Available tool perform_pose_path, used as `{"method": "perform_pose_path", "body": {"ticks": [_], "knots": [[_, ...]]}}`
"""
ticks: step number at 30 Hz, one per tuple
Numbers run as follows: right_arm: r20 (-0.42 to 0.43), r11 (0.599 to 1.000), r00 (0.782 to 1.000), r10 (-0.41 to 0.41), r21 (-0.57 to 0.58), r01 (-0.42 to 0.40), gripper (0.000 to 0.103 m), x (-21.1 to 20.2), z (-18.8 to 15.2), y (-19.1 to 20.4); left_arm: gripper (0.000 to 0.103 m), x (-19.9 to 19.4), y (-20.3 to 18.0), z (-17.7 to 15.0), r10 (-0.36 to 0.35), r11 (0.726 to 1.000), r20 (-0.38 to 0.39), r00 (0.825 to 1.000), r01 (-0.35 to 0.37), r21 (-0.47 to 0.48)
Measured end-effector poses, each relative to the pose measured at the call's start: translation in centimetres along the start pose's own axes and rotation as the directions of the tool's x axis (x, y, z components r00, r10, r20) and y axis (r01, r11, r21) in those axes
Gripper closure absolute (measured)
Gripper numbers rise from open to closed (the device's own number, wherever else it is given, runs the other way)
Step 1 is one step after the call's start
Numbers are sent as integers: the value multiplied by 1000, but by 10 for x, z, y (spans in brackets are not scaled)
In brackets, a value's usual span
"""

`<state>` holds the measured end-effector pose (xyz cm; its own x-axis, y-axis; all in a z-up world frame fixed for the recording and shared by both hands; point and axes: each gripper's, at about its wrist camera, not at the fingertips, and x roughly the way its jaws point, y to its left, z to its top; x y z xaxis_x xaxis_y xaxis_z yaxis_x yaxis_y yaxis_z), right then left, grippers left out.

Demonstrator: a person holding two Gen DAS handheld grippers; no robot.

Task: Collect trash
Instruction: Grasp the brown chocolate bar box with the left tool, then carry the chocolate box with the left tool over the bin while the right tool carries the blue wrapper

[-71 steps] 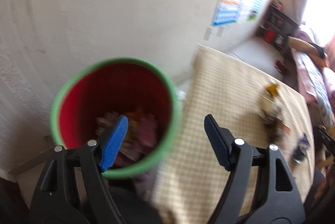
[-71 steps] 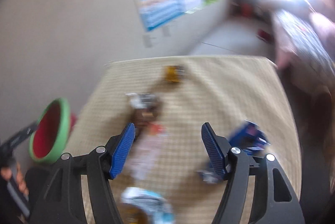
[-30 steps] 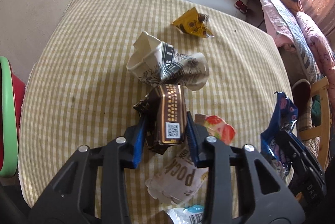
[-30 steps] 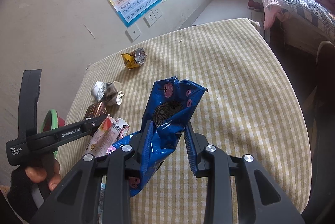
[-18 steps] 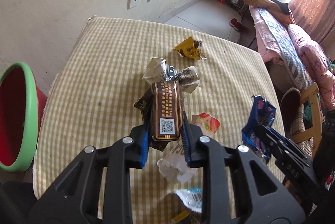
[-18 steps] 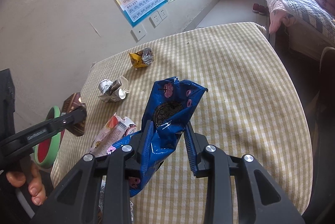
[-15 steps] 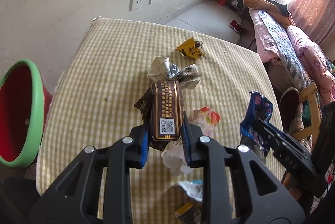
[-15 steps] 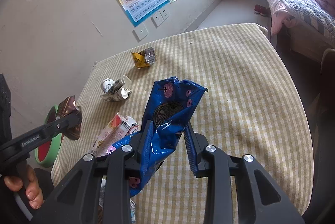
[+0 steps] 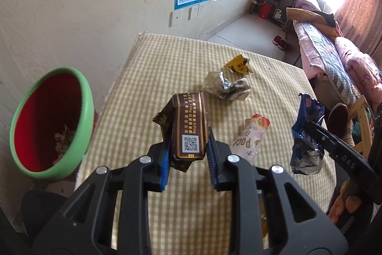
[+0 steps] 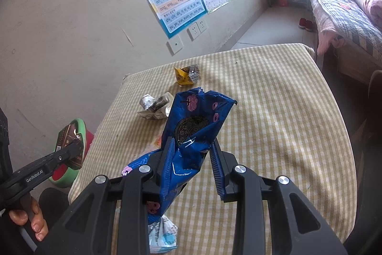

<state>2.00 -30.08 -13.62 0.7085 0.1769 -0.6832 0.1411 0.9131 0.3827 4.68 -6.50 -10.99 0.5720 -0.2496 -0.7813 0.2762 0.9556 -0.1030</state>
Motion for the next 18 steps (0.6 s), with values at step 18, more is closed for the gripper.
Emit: {"method": "perform_pose_path", "body": {"ticks": [18], "knots": [[16,996,1000,-9,-86,10,73,-13,-9,41,78,-28,23,1,29,1000,91,995,-28,-9]]}}
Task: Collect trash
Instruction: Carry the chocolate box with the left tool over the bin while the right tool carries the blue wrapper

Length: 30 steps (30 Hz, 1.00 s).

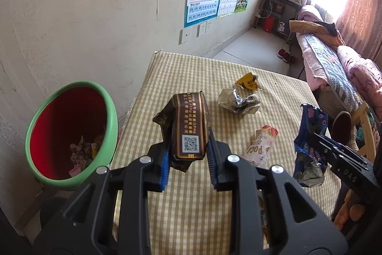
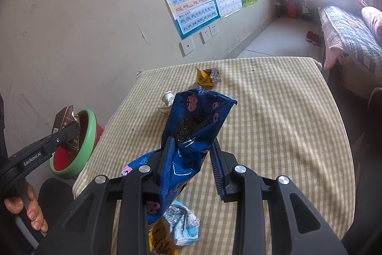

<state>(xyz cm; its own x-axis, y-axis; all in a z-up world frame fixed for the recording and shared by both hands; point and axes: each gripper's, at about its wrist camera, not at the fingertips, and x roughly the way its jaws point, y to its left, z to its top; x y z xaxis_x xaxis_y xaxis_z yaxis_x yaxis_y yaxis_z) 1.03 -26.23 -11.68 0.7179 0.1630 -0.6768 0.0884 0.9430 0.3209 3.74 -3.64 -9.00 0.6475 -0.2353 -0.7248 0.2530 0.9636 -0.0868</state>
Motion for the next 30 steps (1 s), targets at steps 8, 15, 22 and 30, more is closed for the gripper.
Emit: {"method": "perform_pose_path", "body": {"ticks": [8,15,22,30], "knots": [[2,1000,1000,-10,-22,10,73,-6,-4,11,78,-2,9,-5,0,1000,-2,1000,0,-23],[22,999,1000,-8,-43,9,73,-18,-5,21,78,-9,10,-6,-4,1000,15,1000,4,-20],[18,999,1000,-2,-46,3,73,-18,-5,25,78,-11,14,-5,9,1000,27,1000,-9,-23],[32,997,999,34,-63,-32,73,-23,0,38,78,-14,30,-2,45,998,39,998,-43,-48]]}}
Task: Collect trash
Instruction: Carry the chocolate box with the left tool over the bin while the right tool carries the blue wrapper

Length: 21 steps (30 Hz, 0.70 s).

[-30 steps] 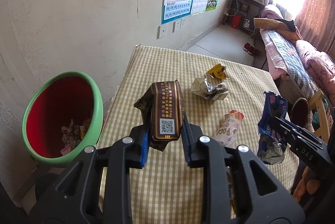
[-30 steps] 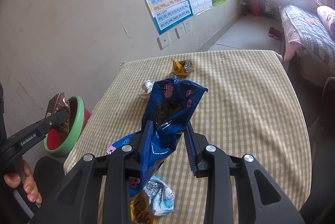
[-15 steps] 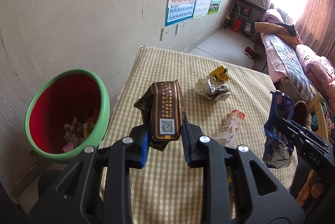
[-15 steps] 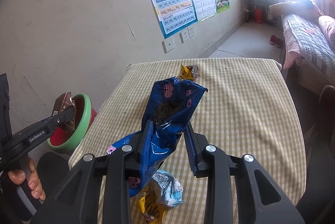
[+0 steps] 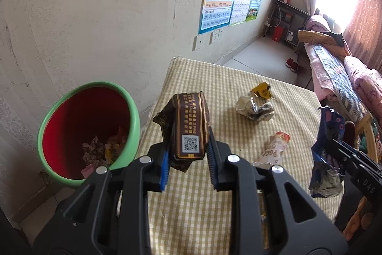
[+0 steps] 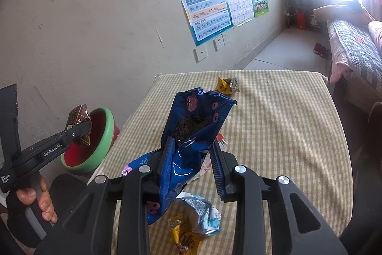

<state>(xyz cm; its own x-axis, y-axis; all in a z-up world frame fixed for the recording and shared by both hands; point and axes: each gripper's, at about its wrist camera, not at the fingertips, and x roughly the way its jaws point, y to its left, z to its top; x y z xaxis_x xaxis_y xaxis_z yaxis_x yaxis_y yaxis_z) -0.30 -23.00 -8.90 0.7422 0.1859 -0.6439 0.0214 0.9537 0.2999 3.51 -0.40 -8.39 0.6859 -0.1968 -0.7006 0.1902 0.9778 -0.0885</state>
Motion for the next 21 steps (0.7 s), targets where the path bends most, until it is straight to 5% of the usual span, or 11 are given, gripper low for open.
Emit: {"method": "perform_pose_path", "body": {"ticks": [21], "knots": [[-4,996,998,70,-54,-70,73,9,6,34,78,3,22,7,51,998,13,999,-51,-29]]}}
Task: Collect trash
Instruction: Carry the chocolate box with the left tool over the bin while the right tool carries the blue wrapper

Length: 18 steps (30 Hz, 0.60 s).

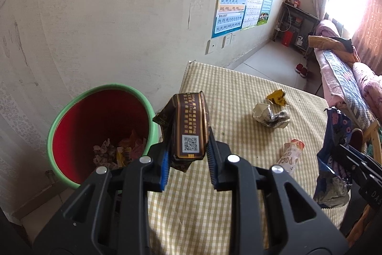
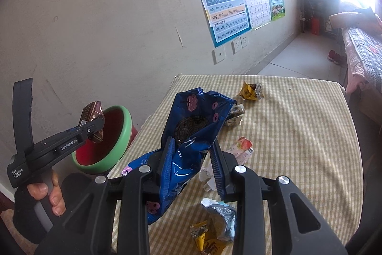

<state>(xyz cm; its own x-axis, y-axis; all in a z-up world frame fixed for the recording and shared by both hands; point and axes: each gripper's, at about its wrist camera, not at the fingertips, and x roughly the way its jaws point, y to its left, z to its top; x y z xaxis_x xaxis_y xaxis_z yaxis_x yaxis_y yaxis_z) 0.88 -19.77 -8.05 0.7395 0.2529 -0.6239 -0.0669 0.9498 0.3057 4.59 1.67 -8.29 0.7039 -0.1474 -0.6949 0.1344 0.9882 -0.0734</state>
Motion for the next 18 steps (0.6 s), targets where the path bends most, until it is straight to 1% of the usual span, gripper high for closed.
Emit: {"method": "perform_pose_path", "body": {"ticks": [11,18], "knots": [[-16,999,999,30,-44,-31,73,9,5,21,78,9,9,-1,0,1000,-18,1000,0,-15],[-35,995,998,53,-78,-55,73,18,6,39,78,6,19,0,2,999,-11,1000,-2,-39]]}}
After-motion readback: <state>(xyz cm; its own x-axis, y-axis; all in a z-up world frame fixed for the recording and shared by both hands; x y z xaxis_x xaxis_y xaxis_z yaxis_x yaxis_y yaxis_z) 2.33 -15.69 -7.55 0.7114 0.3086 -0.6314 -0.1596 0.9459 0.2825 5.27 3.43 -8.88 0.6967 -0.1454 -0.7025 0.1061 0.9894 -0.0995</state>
